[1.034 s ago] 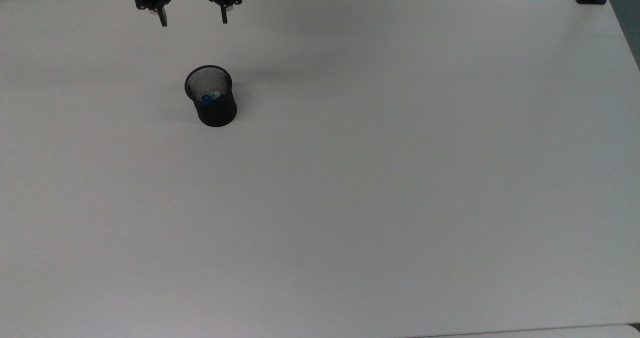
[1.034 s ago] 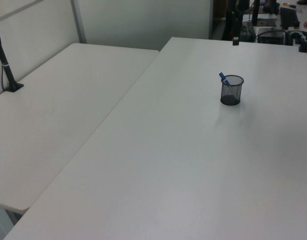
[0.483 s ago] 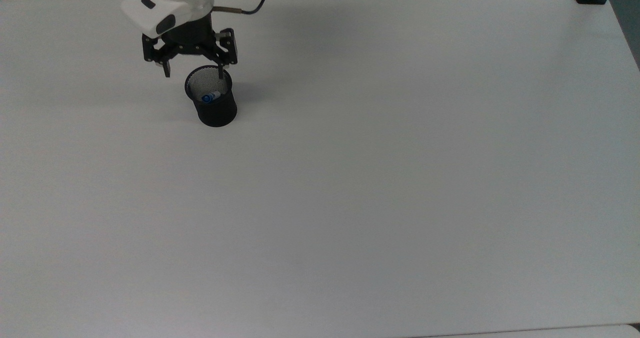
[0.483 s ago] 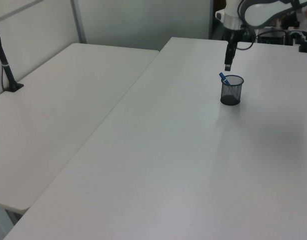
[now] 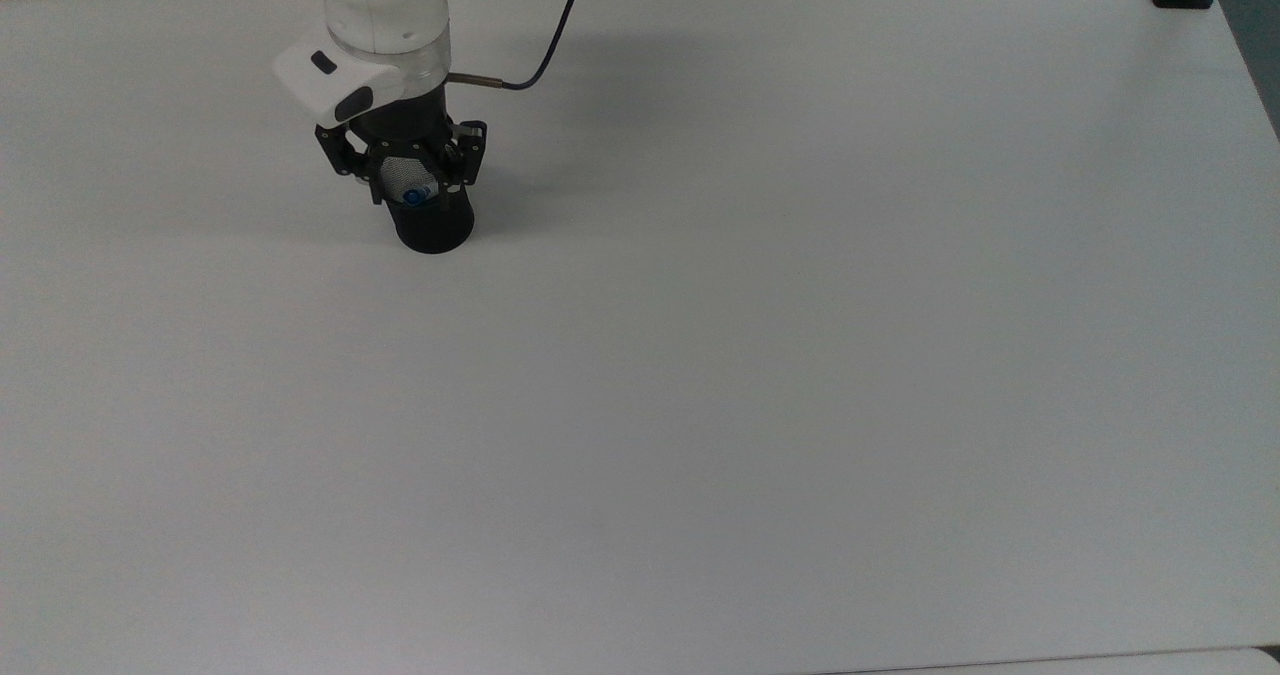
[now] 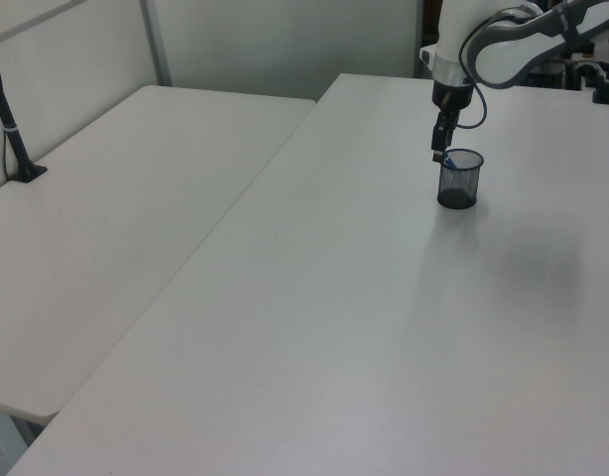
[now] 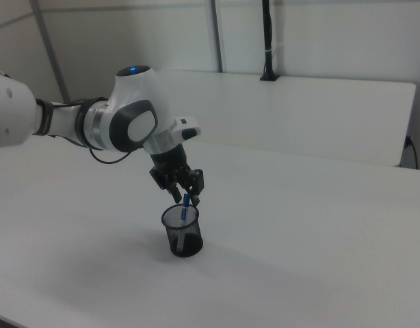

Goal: Remove the marker
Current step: 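Lift the blue marker straight up out of the pen cup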

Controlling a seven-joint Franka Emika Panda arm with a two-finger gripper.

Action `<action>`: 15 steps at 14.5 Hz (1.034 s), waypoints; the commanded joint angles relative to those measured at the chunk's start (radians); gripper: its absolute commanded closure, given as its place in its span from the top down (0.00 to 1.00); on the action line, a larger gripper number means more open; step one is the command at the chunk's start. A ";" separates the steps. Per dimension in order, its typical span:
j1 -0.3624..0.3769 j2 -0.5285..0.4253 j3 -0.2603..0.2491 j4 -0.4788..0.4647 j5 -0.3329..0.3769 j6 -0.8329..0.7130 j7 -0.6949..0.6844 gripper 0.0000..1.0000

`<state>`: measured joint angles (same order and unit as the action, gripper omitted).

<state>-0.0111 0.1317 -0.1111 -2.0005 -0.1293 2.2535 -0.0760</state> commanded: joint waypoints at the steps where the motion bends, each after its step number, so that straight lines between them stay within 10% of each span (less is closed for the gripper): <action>1: 0.010 -0.018 -0.002 -0.001 0.056 0.015 0.021 0.00; 7: 0.000 -0.065 -0.002 0.011 0.062 -0.008 0.021 0.00; 15: -0.010 -0.122 -0.007 0.307 0.160 -0.377 -0.016 0.00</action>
<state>-0.0231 0.0230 -0.1130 -1.7759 -0.0232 2.0079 -0.0692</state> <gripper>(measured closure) 0.811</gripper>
